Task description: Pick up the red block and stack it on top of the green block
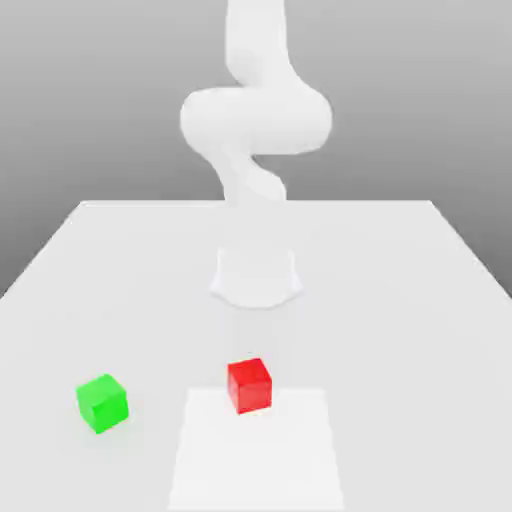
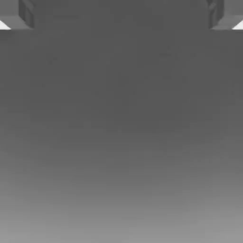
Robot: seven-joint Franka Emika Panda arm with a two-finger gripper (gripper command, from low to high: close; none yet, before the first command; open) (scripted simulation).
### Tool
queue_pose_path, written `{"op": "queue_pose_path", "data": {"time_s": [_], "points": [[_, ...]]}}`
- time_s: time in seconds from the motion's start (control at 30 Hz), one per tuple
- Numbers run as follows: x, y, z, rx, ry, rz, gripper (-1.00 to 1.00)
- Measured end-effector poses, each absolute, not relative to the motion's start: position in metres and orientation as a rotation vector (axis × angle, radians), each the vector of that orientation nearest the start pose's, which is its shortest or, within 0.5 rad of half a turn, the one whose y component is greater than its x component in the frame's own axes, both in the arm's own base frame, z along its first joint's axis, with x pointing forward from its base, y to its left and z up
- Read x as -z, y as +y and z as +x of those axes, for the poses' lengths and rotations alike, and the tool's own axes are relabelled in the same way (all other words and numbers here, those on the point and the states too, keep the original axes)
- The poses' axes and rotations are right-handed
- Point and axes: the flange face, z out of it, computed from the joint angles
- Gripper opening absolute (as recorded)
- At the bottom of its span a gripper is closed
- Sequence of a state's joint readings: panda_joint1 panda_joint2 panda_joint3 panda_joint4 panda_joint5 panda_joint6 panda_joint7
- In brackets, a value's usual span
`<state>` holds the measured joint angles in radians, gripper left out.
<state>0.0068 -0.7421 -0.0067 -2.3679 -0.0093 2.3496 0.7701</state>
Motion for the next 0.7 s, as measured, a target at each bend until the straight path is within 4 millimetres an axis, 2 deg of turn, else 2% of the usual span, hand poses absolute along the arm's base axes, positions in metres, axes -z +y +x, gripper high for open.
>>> {"op": "queue_pose_path", "data": {"time_s": [0.13,0.23,0.3,0.4,0.6,0.7], "points": [[-0.562,-0.003,0.404,0.794,0.974,-2.670,0.00],[-0.487,-0.005,0.412,0.660,0.934,-2.772,0.00],[-0.436,-0.006,0.410,0.562,0.903,-2.835,0.00],[-0.361,-0.008,0.395,0.399,0.846,-2.924,0.00],[-0.208,-0.010,0.335,0.048,0.712,-3.059,0.00],[-0.171,-0.011,0.327,0.009,0.694,-3.072,0.00]]}}
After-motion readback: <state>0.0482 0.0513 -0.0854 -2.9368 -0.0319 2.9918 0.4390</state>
